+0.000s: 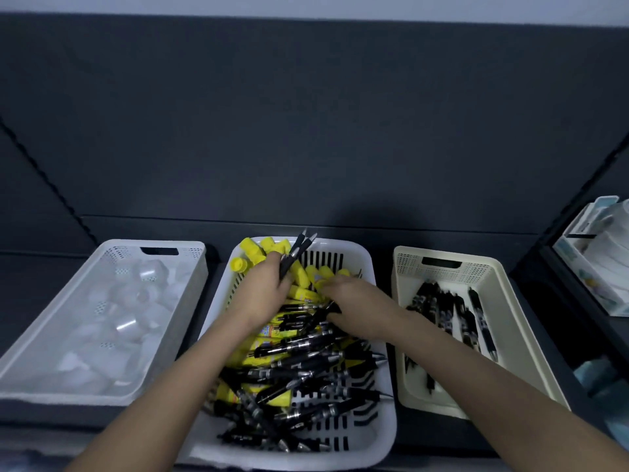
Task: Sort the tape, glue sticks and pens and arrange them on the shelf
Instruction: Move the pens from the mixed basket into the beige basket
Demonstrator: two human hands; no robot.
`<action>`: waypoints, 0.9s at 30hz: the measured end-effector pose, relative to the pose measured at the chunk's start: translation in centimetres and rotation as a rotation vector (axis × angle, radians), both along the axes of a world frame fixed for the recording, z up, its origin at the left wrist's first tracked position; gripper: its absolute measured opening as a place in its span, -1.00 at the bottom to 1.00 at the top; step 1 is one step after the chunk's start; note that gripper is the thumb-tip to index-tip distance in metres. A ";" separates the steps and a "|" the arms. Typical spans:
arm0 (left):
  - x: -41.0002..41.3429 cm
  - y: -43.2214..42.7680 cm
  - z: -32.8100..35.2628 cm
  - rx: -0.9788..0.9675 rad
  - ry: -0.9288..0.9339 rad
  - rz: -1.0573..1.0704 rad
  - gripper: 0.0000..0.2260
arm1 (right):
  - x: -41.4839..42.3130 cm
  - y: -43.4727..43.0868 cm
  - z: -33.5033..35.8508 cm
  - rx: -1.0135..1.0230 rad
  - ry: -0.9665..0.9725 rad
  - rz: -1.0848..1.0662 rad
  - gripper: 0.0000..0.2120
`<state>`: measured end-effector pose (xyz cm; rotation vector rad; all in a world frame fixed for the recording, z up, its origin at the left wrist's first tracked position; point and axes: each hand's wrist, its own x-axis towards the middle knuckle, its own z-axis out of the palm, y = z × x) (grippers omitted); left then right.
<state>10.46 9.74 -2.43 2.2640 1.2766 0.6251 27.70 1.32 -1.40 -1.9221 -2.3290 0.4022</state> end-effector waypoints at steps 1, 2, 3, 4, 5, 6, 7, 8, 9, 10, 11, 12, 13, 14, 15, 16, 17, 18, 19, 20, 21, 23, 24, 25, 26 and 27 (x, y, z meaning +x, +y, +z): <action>-0.5 -0.1 0.2 -0.031 -0.023 0.007 -0.91 | -0.5 0.4 -0.2 -0.025 -0.058 0.026 -0.79; -1.0 -0.3 0.4 -0.063 -0.045 0.011 -0.93 | -0.9 0.8 -0.4 -0.036 -0.120 0.045 -0.83; -1.6 -0.4 0.5 -0.090 -0.067 0.016 -0.93 | -1.1 1.2 -0.5 -0.029 -0.185 0.064 -0.84; -2.1 -0.6 0.6 -0.108 -0.089 0.023 -0.93 | -1.2 1.5 -0.6 -0.011 -0.248 0.087 -0.80; -2.5 -0.7 0.6 -0.119 -0.104 0.033 -0.90 | -1.3 1.9 -0.7 -0.005 -0.306 0.106 -0.72; -2.9 -0.9 0.6 -0.126 -0.110 0.046 -0.87 | -1.4 2.2 -0.8 -0.017 -0.353 0.112 -0.64; -3.3 -1.0 0.5 -0.131 -0.112 0.060 -0.86 | -1.5 2.5 -0.9 -0.032 -0.384 0.113 -0.60; -3.6 -1.1 0.5 -0.137 -0.113 0.074 -0.85 | -1.7 2.8 -0.9 -0.044 -0.402 0.112 -0.59; -3.9 -1.2 0.4 -0.143 -0.119 0.088 -0.86 | -1.9 3.0 -0.8 -0.053 -0.405 0.112 -0.60; -4.1 -1.2 0.3 -0.150 -0.135 0.104 -0.85 | -2.1 3.2 -0.8 -0.057 -0.397 0.117 -0.63; -4.3 -1.2 0.3 -0.162 -0.159 0.120 -0.83 | -2.3 3.4 -0.8 -0.059 -0.383 0.128 -0.67; -4.5 -1.2 0.3 -0.181 -0.187 0.132 -0.83 | -2.5 3.4 -0.9 -0.058 -0.367 0.141 -0.71; -4.6 -1.2 0.3 -0.205 -0.219 0.137 -0.84 | -2.7 3.5 -0.9 -0.060 -0.347 0.149 -0.75; -4.7 -1.2 0.3 -0.230 -0.253 0.138 -0.86 | -2.8 3.5 -1.1 -0.065 -0.327 0.154 -0.78; -4.8 -1.3 0.4 -0.254 -0.287 0.137 -0.88 | -2.9 3.5 -1.3 -0.073 -0.315 0.157 -0.79; -4.8 -1.3 0.4 -0.273 -0.317 0.136 -0.88 | -2.9 3.4 -1.5 -0.075 -0.321 0.161 -0.79; -4.9 -1.4 0.5 -0.287 -0.344 0.136 -0.87 | -2.9 3.5 -1.7 -0.069 -0.342 0.164 -0.77; -4.9 -1.5 0.6 -0.296 -0.370 0.138 -0.87 | -2.9 3.5 -1.9 -0.055 -0.363 0.164 -0.74; -4.9 -1.6 0.7 -0.303 -0.392 0.138 -0.87 | -2.8 3.5 -1.9 -0.035 -0.355 0.156 -0.74; -4.8 -1.7 0.8 -0.312 -0.411 0.138 -0.88 | -2.7 3.5 -1.9 -0.008 -0.309 0.135 -0.76; -4.8 -1.8 1.0 -0.326 -0.433 0.138 -0.88 | -2.5 3.5 -1.8 0.022 -0.221 0.098 -0.79; -4.6 -1.9 1.4 -0.384 -0.500 0.136 -0.90 | -1.9 3.4 -1.0 0.054 0.045 -0.016 -0.84; -4.4 -2.0 1.6 -0.418 -0.533 0.135 -0.92 | -1.5 3.3 -0.3 0.065 0.199 -0.087 -0.85; -4.2 -2.1 1.8 -0.447 -0.560 0.130 -0.94 | -1.2 3.1 0.4 0.080 0.363 -0.168 -0.88; -3.9 -2.2 2.0 -0.471 -0.586 0.119 -0.96 | -0.9 2.8 1.3 0.108 0.536 -0.251 -0.91; -3.5 -2.5 2.3 -0.491 -0.612 0.100 -0.96 | -0.7 2.4 2.2 0.146 0.715 -0.331 -0.94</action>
